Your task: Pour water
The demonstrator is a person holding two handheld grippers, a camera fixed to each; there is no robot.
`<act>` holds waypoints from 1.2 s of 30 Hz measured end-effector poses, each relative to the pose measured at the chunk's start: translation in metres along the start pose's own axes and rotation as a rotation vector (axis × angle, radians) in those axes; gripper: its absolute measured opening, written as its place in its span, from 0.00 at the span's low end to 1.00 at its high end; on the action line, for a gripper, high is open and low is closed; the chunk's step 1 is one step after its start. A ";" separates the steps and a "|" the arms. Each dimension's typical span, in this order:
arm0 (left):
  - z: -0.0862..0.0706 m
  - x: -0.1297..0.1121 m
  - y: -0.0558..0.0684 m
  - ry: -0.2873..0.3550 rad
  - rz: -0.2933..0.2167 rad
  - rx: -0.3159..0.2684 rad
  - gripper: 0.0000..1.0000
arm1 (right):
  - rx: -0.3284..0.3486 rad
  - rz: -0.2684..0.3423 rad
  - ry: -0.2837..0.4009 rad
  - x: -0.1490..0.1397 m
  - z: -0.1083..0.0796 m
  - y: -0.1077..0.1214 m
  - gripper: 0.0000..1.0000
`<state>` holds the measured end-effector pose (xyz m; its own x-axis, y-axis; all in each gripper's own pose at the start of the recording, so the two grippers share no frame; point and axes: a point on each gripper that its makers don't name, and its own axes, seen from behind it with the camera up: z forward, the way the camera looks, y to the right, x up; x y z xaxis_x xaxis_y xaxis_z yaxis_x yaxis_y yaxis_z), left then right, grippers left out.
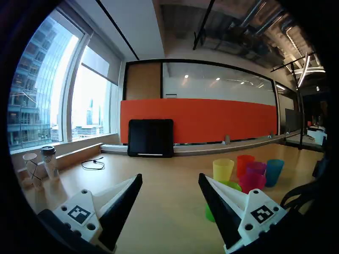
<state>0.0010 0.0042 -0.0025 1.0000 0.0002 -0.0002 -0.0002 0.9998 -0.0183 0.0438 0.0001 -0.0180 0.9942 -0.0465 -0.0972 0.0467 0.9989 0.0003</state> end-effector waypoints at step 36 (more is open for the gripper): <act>0.000 0.000 0.000 0.000 0.000 0.000 0.99 | -0.018 0.047 -0.095 -0.044 0.015 0.003 1.00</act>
<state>0.0013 0.0046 -0.0024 1.0000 0.0002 -0.0003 -0.0002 0.9998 -0.0182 0.0012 0.0047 0.0013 1.0000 0.0009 -0.0030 -0.0010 0.9999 -0.0154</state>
